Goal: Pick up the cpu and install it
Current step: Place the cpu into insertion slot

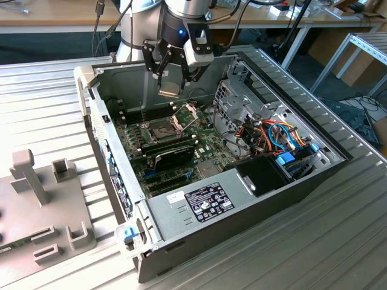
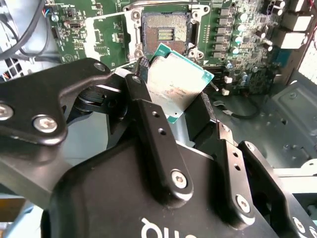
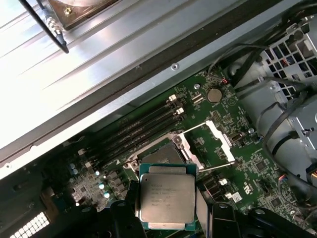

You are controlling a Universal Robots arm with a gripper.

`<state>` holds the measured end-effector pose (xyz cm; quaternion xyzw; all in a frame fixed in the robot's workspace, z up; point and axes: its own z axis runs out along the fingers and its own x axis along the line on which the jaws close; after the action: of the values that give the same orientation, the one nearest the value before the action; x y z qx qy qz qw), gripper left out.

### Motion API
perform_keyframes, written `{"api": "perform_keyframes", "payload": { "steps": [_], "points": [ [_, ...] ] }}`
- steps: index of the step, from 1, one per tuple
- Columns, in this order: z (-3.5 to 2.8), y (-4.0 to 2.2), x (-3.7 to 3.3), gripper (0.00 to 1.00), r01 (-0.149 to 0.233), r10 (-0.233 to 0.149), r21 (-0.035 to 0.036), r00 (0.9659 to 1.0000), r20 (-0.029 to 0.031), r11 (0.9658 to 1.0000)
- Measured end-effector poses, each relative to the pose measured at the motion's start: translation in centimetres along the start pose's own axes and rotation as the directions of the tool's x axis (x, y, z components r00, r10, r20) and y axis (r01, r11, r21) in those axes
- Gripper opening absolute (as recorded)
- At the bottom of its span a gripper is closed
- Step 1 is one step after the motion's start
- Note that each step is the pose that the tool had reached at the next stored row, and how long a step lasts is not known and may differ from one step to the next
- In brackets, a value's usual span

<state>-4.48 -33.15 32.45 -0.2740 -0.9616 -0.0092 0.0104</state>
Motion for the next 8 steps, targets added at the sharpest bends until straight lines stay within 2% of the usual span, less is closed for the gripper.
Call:
{"api": "perform_keyframes", "payload": {
  "steps": [3,8],
  "points": [
    [0.00,0.00,0.00,0.55,-0.029,0.029,-0.0006,0.9996,0.0003,0.9996],
    [0.00,0.00,0.00,0.55,-0.050,0.050,-0.0012,0.9987,0.0006,0.9987]
  ]
}}
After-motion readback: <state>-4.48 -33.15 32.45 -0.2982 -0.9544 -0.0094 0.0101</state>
